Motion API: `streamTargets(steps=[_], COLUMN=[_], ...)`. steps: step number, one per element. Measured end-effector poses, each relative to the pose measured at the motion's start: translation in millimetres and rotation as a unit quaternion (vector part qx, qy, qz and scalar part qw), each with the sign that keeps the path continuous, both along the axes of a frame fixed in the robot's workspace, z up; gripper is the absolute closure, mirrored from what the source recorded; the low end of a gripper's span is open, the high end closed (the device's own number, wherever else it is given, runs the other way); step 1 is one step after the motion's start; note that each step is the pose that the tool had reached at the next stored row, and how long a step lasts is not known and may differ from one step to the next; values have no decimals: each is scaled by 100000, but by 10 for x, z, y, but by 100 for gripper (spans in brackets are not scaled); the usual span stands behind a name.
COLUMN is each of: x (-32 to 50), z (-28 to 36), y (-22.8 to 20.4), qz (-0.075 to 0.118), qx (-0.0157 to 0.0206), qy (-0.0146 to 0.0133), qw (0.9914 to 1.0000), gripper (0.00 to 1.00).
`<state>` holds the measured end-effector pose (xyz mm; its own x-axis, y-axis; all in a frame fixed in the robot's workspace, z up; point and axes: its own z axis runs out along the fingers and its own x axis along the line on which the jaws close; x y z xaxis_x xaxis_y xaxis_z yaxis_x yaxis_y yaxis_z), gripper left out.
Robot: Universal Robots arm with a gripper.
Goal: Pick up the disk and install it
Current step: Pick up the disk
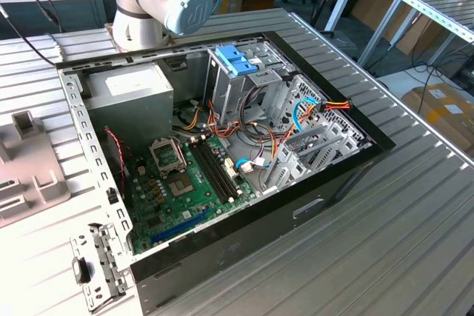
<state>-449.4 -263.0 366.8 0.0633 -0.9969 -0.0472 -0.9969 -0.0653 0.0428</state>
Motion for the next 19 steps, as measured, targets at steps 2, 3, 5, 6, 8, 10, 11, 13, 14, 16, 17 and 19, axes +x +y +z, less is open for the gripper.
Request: streamTargets(steps=[2,3,5,6,8,10,11,13,14,16,17,19], x=[0,0,0,0,0,0,0,0,0,0,0,0], z=[12,18,29,35,49,80,91,108,118,133,144,168], y=[0,0,0,0,0,0,0,0,0,0,0,0], qz=[0,0,-1,1,-1,-1,1,-1,1,0,-2,0], qx=[-1,-1,-2,-1,-1,-2,0,-1,-2,-2,-1,-2], qy=[-3,-1,1,-1,-1,0,-6,1,-1,0,0,-3], qw=[100000,100000,100000,100000,100000,100000,100000,100000,100000,100000,100000,100000], gripper=[63,63,63,63,63,63,63,63,63,63,63,63])
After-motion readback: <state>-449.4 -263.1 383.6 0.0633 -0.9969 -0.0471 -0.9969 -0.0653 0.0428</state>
